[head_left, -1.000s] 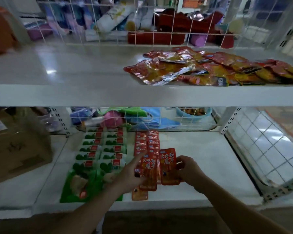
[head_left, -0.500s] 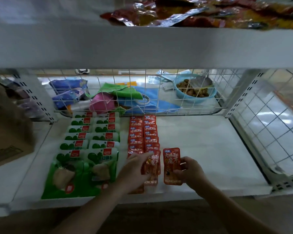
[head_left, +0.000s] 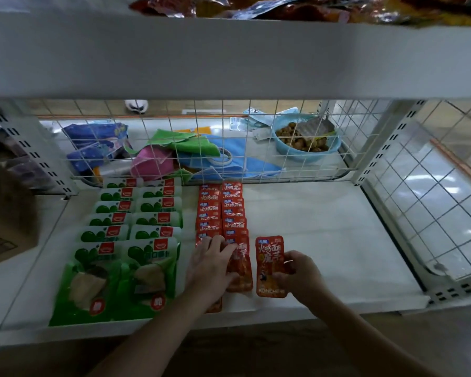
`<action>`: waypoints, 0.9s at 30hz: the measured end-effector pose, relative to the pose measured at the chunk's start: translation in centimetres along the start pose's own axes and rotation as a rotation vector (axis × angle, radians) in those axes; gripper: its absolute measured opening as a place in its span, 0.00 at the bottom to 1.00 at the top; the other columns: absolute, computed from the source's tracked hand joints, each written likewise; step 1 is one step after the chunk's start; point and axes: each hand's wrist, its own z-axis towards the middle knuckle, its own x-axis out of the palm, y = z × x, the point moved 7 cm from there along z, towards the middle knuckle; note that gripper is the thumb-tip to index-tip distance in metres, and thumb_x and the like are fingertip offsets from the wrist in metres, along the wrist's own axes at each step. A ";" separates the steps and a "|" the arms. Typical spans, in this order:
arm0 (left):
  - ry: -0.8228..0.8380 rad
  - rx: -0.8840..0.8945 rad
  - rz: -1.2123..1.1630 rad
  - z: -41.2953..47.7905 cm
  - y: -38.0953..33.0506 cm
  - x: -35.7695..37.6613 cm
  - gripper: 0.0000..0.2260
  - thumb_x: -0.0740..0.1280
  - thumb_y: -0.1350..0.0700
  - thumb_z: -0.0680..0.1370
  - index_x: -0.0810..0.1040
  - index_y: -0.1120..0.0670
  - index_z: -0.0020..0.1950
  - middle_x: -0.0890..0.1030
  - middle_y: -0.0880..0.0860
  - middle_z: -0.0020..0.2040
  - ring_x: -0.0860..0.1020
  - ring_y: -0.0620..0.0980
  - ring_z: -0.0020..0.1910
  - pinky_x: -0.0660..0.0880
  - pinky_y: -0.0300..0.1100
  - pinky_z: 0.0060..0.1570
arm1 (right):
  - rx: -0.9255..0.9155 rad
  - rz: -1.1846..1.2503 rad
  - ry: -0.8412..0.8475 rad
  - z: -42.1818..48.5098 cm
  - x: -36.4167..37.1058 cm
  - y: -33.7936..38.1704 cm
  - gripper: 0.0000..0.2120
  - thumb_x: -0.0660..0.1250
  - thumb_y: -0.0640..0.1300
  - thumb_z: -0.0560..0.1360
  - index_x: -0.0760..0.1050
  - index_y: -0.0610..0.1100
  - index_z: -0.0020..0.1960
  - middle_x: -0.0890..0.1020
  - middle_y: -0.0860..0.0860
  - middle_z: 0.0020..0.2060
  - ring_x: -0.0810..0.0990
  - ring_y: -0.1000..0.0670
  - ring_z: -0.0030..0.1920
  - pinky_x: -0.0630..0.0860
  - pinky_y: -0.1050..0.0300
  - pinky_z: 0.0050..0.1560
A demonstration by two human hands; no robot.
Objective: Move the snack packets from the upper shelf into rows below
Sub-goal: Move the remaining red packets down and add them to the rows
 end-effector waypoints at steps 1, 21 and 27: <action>0.003 -0.003 0.002 0.0 0.1 0.1 0.31 0.68 0.41 0.76 0.62 0.44 0.76 0.63 0.47 0.72 0.59 0.50 0.72 0.64 0.51 0.73 | -0.008 -0.013 0.002 0.1 0.1 0.0 0.16 0.73 0.38 0.74 0.75 0.44 0.60 0.83 0.51 0.49 0.84 0.52 0.49 0.83 0.52 0.50; -0.214 -0.046 -0.244 -1.5 4.0 -2.9 0.22 0.67 0.47 0.79 0.70 0.51 0.71 0.72 0.48 0.68 0.66 0.47 0.69 0.67 0.43 0.67 | -0.100 -0.161 0.051 -0.1 6.4 1.0 0.10 0.70 0.43 0.76 0.73 0.48 0.55 0.81 0.54 0.49 0.82 0.55 0.50 0.81 0.61 0.46; -0.204 -0.029 -0.224 -1.9 4.7 -2.8 0.21 0.66 0.46 0.79 0.71 0.52 0.70 0.72 0.48 0.67 0.65 0.48 0.68 0.67 0.44 0.66 | -0.173 -0.249 -0.034 -1.0 6.7 1.1 0.17 0.71 0.45 0.76 0.68 0.47 0.61 0.82 0.52 0.49 0.82 0.57 0.46 0.80 0.67 0.39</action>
